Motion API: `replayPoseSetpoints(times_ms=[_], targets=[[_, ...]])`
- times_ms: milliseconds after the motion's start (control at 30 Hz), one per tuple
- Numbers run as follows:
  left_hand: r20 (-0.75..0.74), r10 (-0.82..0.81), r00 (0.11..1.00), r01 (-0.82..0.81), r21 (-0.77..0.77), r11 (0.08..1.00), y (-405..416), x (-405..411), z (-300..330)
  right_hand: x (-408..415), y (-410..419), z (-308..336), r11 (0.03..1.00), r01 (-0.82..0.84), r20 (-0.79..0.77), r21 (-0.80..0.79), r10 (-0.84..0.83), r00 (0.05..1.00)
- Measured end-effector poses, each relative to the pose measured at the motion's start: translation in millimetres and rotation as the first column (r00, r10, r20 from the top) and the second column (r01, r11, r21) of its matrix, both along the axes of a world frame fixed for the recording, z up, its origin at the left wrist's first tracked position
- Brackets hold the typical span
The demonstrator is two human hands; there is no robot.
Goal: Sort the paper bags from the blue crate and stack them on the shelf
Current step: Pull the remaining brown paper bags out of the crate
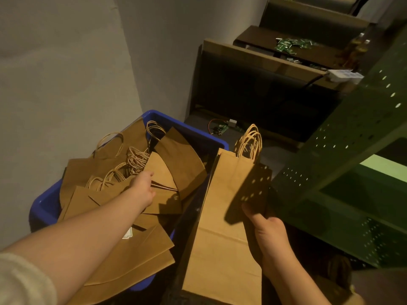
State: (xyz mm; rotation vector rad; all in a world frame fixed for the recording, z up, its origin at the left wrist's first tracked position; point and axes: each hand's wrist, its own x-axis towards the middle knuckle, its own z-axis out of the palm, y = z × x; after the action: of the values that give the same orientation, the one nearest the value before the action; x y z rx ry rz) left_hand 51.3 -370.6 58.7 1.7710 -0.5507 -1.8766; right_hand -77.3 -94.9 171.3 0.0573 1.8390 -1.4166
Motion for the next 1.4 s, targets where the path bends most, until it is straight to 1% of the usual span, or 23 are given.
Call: replayPoseSetpoints(times_ms=[167, 233, 333, 433, 500, 567, 667, 767, 833, 933, 1000, 1100, 1200, 1300, 1400], targets=[[-0.089, -0.028, 0.996, 0.029, 0.011, 1.0, 6.5, -13.4, -12.0, -2.7, 1.2, 0.9, 1.0, 0.015, 0.026, -0.023, -0.015, 1.0], [-0.093, -0.022, 0.995, 0.022, -0.001, 1.0, 10.0, -18.1, -12.7, -4.7, 0.6, -0.9, 0.999, 0.025, 0.039, -0.032, -0.024, 0.999], [-0.082, 0.071, 0.994, -0.071, -0.003, 0.997, 12.2, -22.7, -13.1, -5.3, 0.6, -3.0, 0.999, 0.034, 0.046, -0.031, -0.032, 0.998], [-0.21, 0.13, 0.969, -0.118, 0.069, 0.991, 16.0, -30.0, -16.7, -4.9, 1.5, -5.4, 0.998, 0.045, 0.05, -0.036, -0.044, 0.998], [-0.278, 0.107, 0.955, -0.073, 0.128, 0.989, 23.4, -34.0, -16.3, -4.8, 2.2, -6.9, 0.998, 0.053, 0.049, -0.032, -0.052, 0.997], [-0.285, 0.046, 0.957, -0.001, 0.156, 0.988, 29.2, -37.2, -15.9, -4.9, 3.1, -7.8, 0.998, 0.056, 0.051, -0.031, -0.054, 0.997], [-0.247, -0.009, 0.969, 0.043, 0.133, 0.99, 32.3, -39.9, -14.2, -5.8, 5.4, -8.4, 0.999, 0.043, 0.057, -0.031, -0.042, 0.998], [-0.289, -0.058, 0.955, 0.097, 0.122, 0.988, 31.7, -42.7, -11.4, -6.9, 7.4, -6.3, 0.999, 0.028, 0.047, -0.034, -0.026, 0.999], [-0.278, -0.124, 0.953, 0.16, 0.11, 0.981, 33.2, -44.5, -0.1, -7.1, 9.2, -5.6, 0.999, 0.019, 0.045, -0.044, -0.017, 0.999], [-0.179, -0.199, 0.964, 0.217, 0.093, 0.972, 34.2, -42.7, 15.0, -4.8, 12.2, -2.7, 0.998, 0.002, 0.041, -0.065, 0.001, 0.999], [-0.099, -0.221, 0.97, 0.228, 0.067, 0.971, 34.4, -37.6, 21.2, -3.0, 12.8, 1.6, 0.996, 0.005, 0.024, -0.086, -0.003, 1.0], [-0.001, -0.285, 0.958, 0.285, 0.012, 0.958, 38.2, -25.4, 32.0, -0.6, 13.2, 7.1, 0.987, 0.017, 0.028, -0.162, -0.012, 1.0], [0.064, -0.301, 0.952, 0.305, -0.082, 0.949, 40.1, -10.8, 41.6, 1.6, 13.3, 15.4, 0.964, 0.0, 0.066, -0.268, 0.018, 0.998], [0.05, -0.386, 0.921, 0.389, -0.168, 0.906, 44.1, 4.2, 57.0, 0.8, 10.5, 24.2, 0.934, 0.0, 0.128, -0.359, 0.049, 0.991], [0.033, -0.497, 0.867, 0.486, -0.272, 0.83, 56.4, 14.2, 88.5, 1.9, 4.8, 34.6, 0.893, 0.035, 0.186, -0.449, 0.055, 0.981]])
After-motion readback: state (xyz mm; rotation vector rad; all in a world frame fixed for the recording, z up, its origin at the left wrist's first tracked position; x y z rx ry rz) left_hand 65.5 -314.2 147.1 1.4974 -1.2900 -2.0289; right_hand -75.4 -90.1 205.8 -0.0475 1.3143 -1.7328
